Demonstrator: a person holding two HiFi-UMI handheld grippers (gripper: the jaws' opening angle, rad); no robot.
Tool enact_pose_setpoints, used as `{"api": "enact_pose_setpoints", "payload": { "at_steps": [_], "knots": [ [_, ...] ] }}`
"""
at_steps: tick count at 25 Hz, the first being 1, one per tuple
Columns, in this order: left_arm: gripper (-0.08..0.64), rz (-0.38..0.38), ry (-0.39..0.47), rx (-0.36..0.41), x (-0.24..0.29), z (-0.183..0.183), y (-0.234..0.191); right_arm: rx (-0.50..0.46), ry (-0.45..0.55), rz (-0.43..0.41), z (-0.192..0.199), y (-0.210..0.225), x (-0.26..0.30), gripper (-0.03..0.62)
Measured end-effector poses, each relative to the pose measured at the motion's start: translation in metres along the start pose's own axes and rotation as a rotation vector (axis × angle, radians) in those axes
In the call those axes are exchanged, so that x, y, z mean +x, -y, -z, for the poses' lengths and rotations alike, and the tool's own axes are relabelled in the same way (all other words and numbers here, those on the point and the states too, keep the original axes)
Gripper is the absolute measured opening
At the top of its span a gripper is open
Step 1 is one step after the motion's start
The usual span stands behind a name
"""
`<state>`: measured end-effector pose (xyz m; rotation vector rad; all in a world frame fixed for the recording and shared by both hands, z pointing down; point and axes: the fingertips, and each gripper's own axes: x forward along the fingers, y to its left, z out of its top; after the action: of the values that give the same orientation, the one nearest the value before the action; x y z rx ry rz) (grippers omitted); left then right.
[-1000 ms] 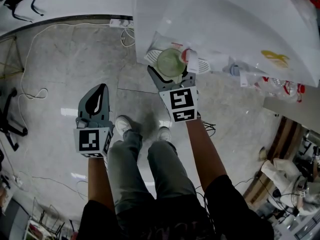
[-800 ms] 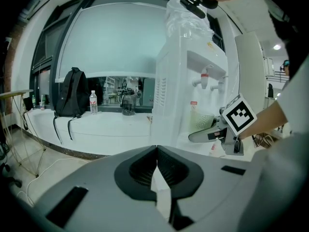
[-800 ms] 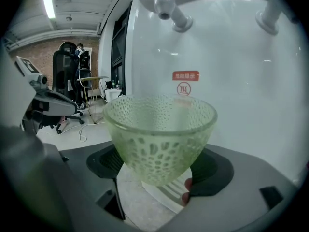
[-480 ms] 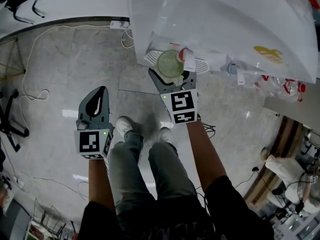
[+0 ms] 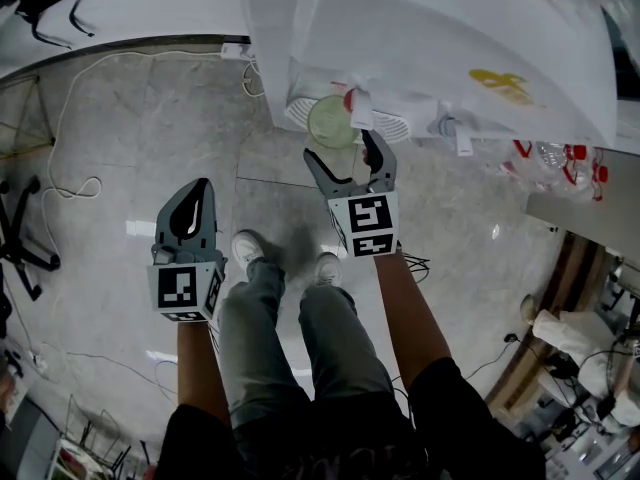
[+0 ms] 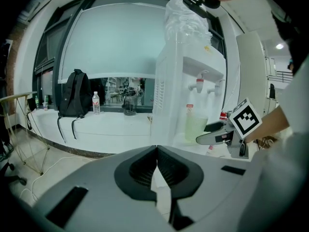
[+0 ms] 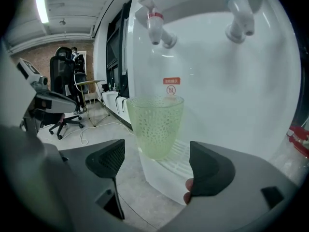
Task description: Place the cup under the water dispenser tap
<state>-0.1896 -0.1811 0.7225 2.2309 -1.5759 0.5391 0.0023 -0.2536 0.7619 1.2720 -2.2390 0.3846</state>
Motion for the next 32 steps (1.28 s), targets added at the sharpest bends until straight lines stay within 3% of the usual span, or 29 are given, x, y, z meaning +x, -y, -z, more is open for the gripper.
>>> {"api": "enact_pose_setpoints", "payload": {
  "at_steps": [6,13,20,32],
  "knots": [
    [0.015,-0.004,-0.017,-0.006,-0.022,-0.012,0.017,0.016,0.004,0.009,-0.004,0.0,-0.038,0.398],
    [0.015,0.002,-0.003,-0.005,-0.055,-0.045,0.038,0.033,0.098,0.068,-0.042,0.004,-0.096,0.269],
    [0.015,-0.002,0.017,-0.017,-0.089,-0.087,0.052,0.056,0.136,0.091,-0.08,0.001,-0.146,0.21],
    [0.016,-0.011,0.024,-0.055,-0.148,-0.148,0.081,0.117,0.146,0.056,-0.137,-0.009,-0.226,0.135]
  ]
}}
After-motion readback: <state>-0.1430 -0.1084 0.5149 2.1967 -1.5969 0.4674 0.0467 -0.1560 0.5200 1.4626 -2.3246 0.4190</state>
